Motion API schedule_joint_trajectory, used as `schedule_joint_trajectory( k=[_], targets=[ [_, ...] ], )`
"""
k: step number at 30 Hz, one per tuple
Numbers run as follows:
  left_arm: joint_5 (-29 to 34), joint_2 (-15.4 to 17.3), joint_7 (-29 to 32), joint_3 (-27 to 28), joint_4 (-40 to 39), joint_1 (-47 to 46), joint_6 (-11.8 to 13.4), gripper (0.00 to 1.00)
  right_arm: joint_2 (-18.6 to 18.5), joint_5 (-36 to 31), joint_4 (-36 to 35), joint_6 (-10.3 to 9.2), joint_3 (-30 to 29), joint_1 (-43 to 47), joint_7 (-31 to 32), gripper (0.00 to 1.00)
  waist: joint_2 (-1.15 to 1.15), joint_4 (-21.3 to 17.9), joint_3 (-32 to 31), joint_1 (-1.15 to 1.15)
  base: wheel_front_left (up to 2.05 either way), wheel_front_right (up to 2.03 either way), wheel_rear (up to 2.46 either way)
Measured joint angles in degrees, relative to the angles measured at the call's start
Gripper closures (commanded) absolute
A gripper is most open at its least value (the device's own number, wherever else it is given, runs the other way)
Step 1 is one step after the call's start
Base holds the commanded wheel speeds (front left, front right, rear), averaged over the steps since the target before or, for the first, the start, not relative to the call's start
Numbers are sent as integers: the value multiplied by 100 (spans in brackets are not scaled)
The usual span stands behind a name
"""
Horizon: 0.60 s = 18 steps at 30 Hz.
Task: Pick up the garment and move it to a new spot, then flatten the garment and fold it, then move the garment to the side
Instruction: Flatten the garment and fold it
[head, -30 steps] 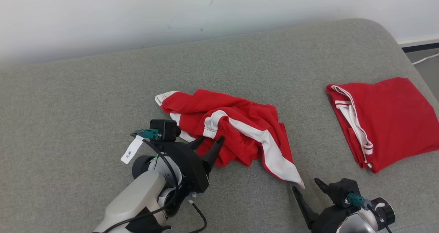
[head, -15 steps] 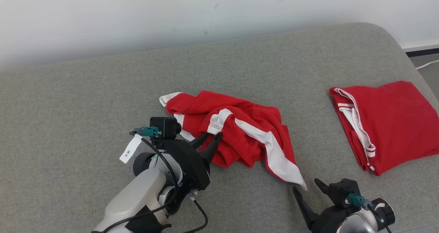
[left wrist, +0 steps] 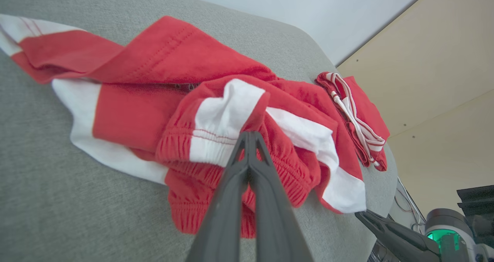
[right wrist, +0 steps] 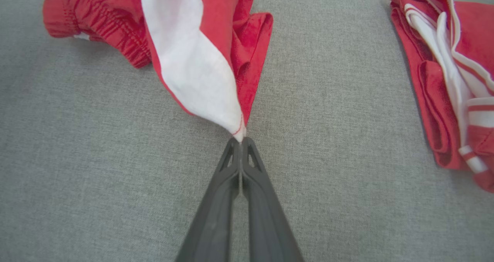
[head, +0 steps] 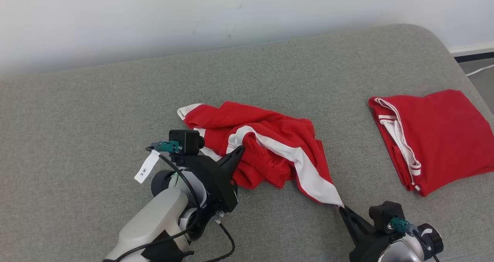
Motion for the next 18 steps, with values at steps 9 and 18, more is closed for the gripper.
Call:
schedule_joint_trajectory(
  k=[9,18],
  targets=[
    [-7,5,-56,45,-80,0,2,100,0,9,2,0,-5,-1,-11,100,0,19,-6,0,0,0,0],
    [-25,38,-112,92,-144,1,18,100,-12,24,-23,0,-38,-7,-103,100,0,72,-34,0,0,0,0]
  ],
)
